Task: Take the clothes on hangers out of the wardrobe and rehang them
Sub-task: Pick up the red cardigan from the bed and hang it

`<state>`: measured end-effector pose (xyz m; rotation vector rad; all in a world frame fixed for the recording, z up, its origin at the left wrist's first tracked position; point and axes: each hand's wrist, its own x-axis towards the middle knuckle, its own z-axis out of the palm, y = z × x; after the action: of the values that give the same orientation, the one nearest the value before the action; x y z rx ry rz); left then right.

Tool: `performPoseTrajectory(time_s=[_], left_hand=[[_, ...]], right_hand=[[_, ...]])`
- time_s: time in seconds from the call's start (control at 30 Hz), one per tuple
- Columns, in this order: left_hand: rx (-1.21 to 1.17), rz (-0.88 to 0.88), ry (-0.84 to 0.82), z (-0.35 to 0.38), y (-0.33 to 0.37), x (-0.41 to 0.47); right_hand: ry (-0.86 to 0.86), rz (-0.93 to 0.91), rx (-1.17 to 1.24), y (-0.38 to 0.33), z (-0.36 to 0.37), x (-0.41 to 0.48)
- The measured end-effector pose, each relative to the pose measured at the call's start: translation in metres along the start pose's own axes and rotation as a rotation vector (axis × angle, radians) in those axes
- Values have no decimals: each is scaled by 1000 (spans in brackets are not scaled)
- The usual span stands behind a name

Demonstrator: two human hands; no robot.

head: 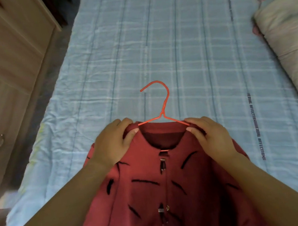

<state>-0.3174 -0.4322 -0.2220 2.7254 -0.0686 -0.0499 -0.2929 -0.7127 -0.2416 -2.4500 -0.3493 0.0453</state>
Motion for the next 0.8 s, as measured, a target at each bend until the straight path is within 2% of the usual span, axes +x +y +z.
performPoseTrajectory(time_s=[0.23, 0.37, 0.6, 0.8], left_hand=[[42, -22, 104, -101, 46, -99], [47, -59, 252, -151, 71, -170], [74, -185, 489, -220, 96, -281], [174, -381, 745, -282, 105, -392]], right_hand=[[32, -187, -10, -87, -74, -72], [60, -334, 41, -131, -107, -112], [-6, -593, 200, -211, -139, -136], [-65, -808, 356, -302, -143, -163]])
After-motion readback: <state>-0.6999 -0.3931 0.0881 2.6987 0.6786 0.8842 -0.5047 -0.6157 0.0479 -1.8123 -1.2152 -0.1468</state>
